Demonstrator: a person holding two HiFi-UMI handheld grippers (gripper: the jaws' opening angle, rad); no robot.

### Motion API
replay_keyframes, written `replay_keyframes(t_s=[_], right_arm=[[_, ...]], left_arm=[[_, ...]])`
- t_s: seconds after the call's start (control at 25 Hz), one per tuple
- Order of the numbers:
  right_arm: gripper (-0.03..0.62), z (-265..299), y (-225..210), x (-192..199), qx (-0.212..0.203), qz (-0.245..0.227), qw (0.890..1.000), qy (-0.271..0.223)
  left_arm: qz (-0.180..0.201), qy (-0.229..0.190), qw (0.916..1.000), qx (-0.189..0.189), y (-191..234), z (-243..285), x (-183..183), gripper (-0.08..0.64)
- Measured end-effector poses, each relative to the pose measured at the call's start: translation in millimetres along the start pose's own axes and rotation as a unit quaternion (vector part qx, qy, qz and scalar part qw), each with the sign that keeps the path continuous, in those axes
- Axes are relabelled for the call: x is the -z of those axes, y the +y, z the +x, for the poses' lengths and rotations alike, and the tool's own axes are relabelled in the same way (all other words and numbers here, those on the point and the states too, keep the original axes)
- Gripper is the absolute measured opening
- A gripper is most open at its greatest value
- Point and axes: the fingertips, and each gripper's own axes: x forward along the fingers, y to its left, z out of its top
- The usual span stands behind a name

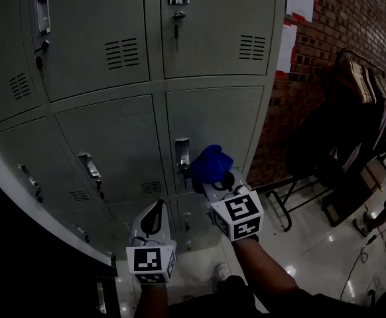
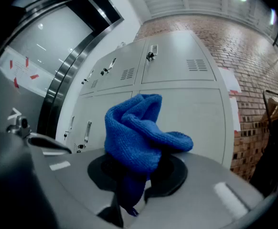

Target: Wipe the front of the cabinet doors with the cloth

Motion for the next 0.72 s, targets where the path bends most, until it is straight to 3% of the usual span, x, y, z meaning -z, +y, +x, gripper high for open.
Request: replay_keyframes(t_s=[0.4,0.72], right_arm=[[0.089,49,6,-103,-0.022,-0.033,0.997,-0.059],[0.084,90,0,-112,-0.023,-0.047,0.998,-0.024]], left_arm=[[0.0,0.008,1.0,-0.001,-1,-3,4,0.017],[-0.002,0.009,0.9999,-0.01,5,-7,5,0.017]])
